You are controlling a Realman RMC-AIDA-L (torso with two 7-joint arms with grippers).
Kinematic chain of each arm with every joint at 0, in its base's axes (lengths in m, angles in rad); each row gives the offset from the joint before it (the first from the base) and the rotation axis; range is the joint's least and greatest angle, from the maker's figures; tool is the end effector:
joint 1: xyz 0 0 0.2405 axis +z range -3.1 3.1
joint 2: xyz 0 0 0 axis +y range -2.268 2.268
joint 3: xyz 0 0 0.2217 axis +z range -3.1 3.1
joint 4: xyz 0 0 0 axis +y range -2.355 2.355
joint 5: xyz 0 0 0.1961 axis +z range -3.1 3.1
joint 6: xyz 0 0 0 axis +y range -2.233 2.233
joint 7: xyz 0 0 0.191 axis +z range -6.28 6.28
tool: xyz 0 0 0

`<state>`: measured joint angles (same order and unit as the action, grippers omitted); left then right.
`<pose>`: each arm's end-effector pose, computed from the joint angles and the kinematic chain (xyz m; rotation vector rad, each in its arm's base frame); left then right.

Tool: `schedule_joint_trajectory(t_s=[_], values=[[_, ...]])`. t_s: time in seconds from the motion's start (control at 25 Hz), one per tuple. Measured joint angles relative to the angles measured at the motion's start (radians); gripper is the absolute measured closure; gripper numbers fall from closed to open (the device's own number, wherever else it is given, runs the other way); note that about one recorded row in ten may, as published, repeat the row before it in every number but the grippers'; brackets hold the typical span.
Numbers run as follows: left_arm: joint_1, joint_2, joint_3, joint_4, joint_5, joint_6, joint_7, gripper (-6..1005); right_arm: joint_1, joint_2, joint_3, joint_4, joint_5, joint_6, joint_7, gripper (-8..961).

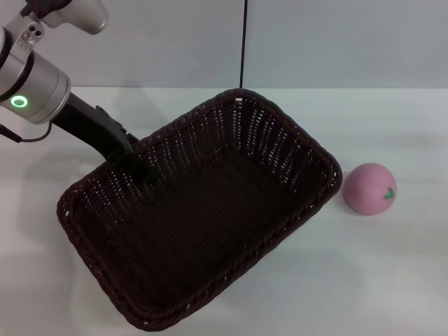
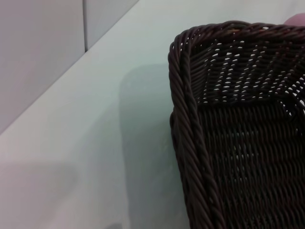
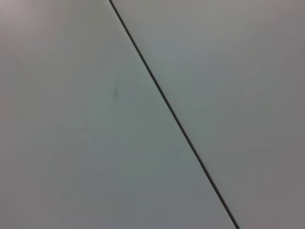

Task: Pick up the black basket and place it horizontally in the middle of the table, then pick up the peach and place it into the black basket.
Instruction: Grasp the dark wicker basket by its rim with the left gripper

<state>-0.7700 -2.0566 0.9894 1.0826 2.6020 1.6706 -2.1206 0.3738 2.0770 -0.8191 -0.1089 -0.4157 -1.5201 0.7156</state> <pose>-0.1884 0.3504 -0.0024 -2.8093 -0.7848 0.3922 0.2951 0.3259 0.1108 -1.2084 0.6129 1.2333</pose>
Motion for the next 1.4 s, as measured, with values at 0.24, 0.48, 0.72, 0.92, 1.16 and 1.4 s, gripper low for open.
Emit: schedule_joint_trajectory(t_s=[0.24, 0.48, 0.72, 0.92, 1.16, 1.4], values=[[-0.001, -0.001, 0.010, -0.001, 0.010, -0.014, -0.002, 183, -0.006, 0.000, 0.010, 0.002, 0.000, 0.000, 0.000, 413], [-0.002, -0.001, 0.029, -0.001, 0.018, -0.016, -0.004, 286, -0.010, 0.000, 0.021, 0.002, 0.000, 0.000, 0.005, 410], [-0.002, -0.003, 0.051, -0.001, 0.016, -0.010, -0.007, 424, -0.011, 0.000, 0.021, 0.001, 0.000, 0.000, 0.007, 407], [-0.002, -0.003, 0.055, 0.003, 0.011, -0.007, -0.007, 656, -0.010, 0.000, 0.022, 0.002, 0.000, 0.000, 0.007, 405], [0.006, -0.004, 0.085, 0.016, 0.008, -0.012, 0.010, 783, -0.014, 0.000, 0.021, 0.004, 0.000, -0.002, 0.008, 402], [0.046, -0.005, 0.088, 0.062, -0.059, -0.002, 0.109, 783, -0.015, 0.000, 0.021, 0.006, 0.000, -0.001, 0.008, 399]])
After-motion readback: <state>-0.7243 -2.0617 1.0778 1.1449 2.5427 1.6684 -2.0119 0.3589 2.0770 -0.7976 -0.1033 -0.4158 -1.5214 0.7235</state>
